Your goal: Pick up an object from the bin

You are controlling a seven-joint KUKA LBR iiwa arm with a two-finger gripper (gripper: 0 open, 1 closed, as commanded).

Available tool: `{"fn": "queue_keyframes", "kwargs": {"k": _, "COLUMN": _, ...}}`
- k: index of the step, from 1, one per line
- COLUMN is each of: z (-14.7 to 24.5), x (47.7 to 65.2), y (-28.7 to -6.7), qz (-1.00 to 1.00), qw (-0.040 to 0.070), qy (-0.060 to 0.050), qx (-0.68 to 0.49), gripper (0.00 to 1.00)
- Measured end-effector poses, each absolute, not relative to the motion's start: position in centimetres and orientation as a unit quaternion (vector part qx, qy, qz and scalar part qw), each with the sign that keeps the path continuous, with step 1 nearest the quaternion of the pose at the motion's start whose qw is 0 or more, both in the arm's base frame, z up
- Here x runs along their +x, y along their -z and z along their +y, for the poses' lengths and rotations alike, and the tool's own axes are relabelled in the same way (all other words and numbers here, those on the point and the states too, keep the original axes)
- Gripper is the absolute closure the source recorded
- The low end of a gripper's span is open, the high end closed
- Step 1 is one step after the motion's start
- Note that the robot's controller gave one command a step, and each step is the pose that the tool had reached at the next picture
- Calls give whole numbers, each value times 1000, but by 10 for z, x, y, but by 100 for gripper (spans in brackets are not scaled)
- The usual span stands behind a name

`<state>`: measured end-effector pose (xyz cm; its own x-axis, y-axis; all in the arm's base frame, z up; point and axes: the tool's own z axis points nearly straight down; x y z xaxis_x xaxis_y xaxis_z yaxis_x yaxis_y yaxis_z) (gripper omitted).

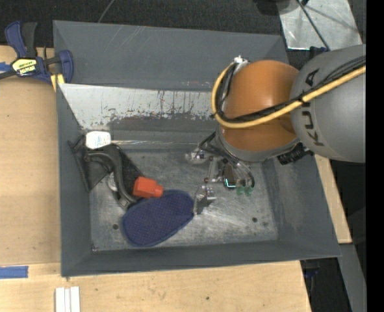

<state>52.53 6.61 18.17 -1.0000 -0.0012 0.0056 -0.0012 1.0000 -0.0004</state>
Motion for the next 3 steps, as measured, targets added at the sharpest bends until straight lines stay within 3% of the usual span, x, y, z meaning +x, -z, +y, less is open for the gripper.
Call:
{"fn": "queue_keyframes", "kwargs": {"k": 1, "z": 93, "x": 526, "y": -76, "qz": -999, "qw": -1, "qy": -1, "qx": 43, "gripper": 0}}
{"fn": "queue_keyframes", "kwargs": {"k": 2, "z": 92, "x": 526, "y": -79, "qz": -999, "qw": 0, "qy": -1, "qx": 43, "gripper": 100}}
{"fn": "queue_keyframes", "kwargs": {"k": 3, "z": 76, "x": 526, "y": -243, "qz": -999, "qw": -6, "qy": 0, "qx": 43, "gripper": 100}}
